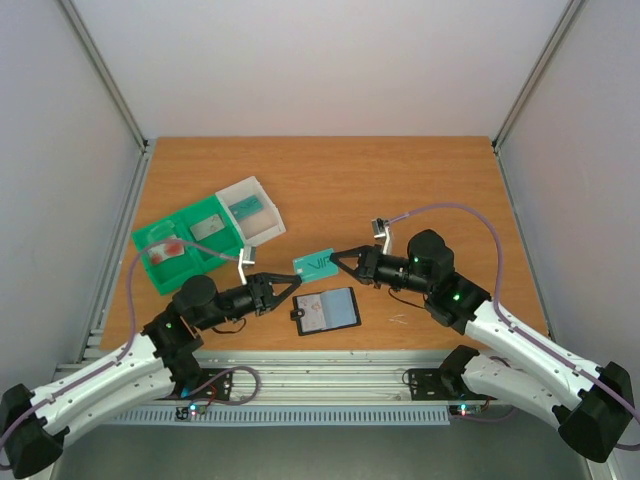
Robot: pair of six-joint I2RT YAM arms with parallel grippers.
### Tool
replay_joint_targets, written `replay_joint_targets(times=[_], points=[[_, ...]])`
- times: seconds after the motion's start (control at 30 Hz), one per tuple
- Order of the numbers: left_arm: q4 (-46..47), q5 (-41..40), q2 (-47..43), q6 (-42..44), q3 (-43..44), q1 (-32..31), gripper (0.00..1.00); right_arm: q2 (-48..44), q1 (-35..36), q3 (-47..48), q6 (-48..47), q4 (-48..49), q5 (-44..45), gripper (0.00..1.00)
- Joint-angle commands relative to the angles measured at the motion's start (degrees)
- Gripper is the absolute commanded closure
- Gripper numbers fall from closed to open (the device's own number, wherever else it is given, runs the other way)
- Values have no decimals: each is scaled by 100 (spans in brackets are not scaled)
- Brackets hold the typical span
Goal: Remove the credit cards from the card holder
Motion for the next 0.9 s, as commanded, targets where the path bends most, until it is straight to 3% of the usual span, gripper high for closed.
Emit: replay_joint_targets(times=[0.0, 0.13, 0.4, 0.53, 0.73, 0.87], points=[[897, 88, 136, -129, -49, -14, 86, -64, 3, -1, 131, 123, 49, 99], [1063, 152, 257, -144, -30, -25, 99, -32, 1, -73, 212, 177, 52, 99], [986, 106, 231, -129, -64, -32, 100, -208, 3, -94, 146, -71, 190, 99], [835, 79, 131, -66, -74, -37, 100, -258, -2, -85, 94, -240, 241, 93], [224, -33, -123, 123, 23, -34, 100, -380, 3, -43, -67, -702, 285, 70], [-579, -277, -329, 460, 229, -34, 99, -574, 2, 70, -396, -1357, 369, 44]])
